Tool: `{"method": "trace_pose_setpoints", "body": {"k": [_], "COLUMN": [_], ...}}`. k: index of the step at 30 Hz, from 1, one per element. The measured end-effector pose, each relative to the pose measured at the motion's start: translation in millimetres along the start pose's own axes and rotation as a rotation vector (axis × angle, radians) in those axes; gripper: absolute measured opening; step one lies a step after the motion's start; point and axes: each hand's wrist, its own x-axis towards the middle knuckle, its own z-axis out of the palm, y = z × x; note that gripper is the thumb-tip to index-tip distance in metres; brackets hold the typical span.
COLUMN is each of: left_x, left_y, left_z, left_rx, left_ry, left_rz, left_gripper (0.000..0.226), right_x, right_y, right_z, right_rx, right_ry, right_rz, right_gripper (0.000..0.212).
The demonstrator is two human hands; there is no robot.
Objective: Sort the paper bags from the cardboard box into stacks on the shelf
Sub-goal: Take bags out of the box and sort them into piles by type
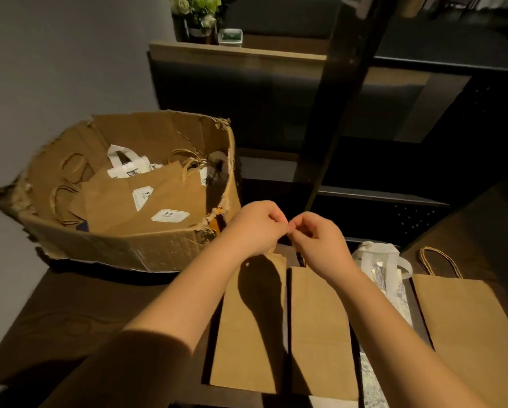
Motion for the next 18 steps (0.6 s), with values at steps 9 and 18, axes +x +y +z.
{"method": "trace_pose_setpoints", "body": {"k": [9, 18], "left_x": [13, 73], "left_y": [-61, -188], "left_z": [-145, -235], "left_rx": [-0.315, -0.288], "left_ry": [0.038, 0.014], "left_rz": [-0.065, -0.368], "left_gripper": [0.007, 0.012], "right_x": [69, 152], "right_y": [-109, -140], "right_z": [74, 178], "right_rx": [0.354, 0.523], "right_ry": [-0.153, -0.407], "right_rz": [0.076, 0.473], "right_gripper": [0.014, 0.016]}}
